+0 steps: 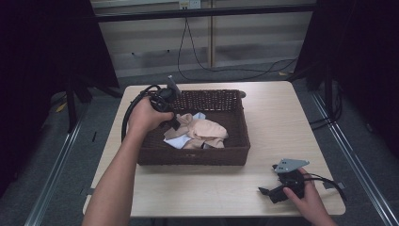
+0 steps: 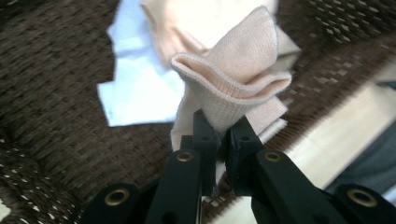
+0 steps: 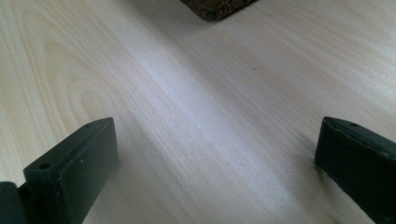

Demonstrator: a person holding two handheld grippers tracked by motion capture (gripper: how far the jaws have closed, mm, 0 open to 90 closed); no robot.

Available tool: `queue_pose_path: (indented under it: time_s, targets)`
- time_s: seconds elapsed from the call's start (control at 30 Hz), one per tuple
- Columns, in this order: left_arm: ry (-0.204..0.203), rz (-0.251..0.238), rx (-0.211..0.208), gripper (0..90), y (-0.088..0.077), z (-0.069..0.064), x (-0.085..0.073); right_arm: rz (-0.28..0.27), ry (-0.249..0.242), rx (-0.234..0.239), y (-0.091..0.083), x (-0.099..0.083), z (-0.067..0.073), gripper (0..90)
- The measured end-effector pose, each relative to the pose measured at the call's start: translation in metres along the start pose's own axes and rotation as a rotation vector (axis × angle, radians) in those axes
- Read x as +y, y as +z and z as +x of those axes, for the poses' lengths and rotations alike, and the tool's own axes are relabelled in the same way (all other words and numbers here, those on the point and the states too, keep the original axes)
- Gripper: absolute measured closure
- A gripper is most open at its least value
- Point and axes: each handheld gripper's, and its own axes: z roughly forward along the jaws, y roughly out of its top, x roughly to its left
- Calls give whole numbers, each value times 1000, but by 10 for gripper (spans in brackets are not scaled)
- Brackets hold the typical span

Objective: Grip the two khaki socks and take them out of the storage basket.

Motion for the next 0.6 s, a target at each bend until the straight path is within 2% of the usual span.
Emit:
queue_pose_path:
  time_s: [0.03, 0.07, 0.17, 0.23, 0.3, 0.53, 0.6]
  targets:
    - [7, 3, -7, 839, -2, -2, -1, 0, 0, 0, 0, 0, 0, 0]
    - [31, 10, -13, 839, -6, -7, -3, 0, 0, 0, 0, 0, 0, 0]
    - [45, 16, -3, 840, -11, -11, -5, 0, 0, 0, 0, 0, 0, 0]
    - [59, 14, -24, 840, -18, -15, -7, 0, 0, 0, 0, 0, 0, 0]
    - [70, 21, -25, 840, -22, -17, -9, 0, 0, 0, 0, 0, 0, 0]
    - [78, 7, -16, 840, -29, -21, -17, 0, 0, 0, 0, 0, 0, 0]
    - [86, 9, -25, 840, -31, -22, -20, 0, 0, 0, 0, 0, 0, 0]
